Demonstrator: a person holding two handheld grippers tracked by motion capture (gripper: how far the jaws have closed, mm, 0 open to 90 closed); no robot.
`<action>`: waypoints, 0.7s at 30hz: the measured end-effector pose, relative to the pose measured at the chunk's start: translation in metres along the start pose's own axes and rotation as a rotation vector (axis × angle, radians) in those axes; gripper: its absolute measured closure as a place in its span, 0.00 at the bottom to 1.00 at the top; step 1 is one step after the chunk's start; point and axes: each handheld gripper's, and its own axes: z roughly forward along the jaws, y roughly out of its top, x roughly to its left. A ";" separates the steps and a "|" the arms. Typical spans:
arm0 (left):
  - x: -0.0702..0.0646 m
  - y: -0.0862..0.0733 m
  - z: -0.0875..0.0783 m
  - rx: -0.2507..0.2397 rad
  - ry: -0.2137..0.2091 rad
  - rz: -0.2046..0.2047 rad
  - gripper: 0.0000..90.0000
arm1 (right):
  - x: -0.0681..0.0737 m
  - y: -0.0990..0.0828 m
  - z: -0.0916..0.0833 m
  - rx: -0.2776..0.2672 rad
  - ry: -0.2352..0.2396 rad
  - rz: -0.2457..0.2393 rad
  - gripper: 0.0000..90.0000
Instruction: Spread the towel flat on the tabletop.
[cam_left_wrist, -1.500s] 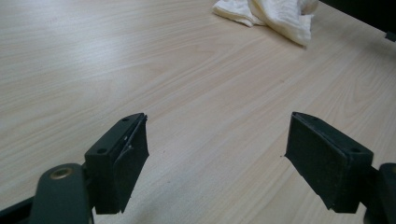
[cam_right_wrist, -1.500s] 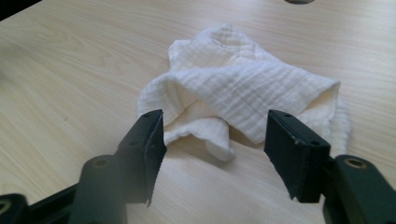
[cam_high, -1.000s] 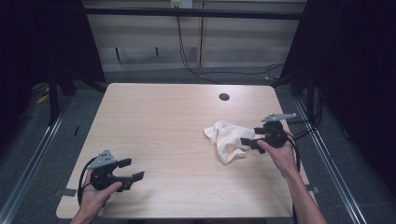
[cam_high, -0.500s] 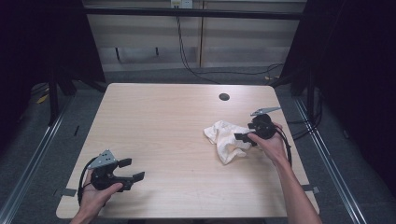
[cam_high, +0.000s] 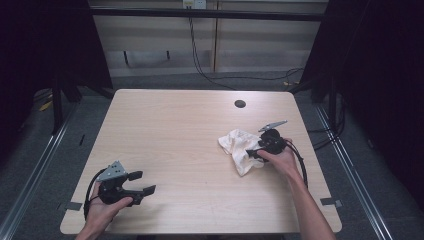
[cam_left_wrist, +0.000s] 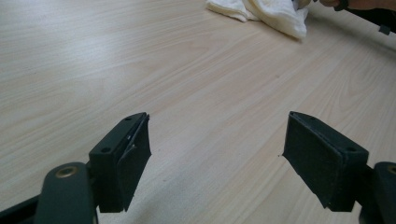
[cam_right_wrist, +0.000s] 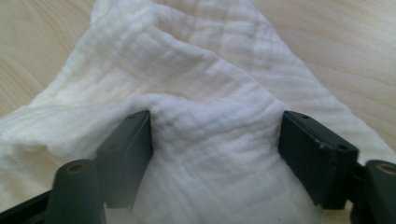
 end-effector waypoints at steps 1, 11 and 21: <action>0.000 0.000 0.000 0.000 0.000 0.000 0.24 | 0.000 0.000 0.000 0.000 0.000 0.000 0.32; -0.002 0.000 0.004 0.028 0.000 0.014 0.23 | 0.007 -0.006 -0.009 0.012 -0.048 -0.003 0.79; -0.004 0.001 0.006 0.049 0.029 0.020 0.25 | 0.018 -0.016 -0.012 -0.019 0.033 0.026 0.88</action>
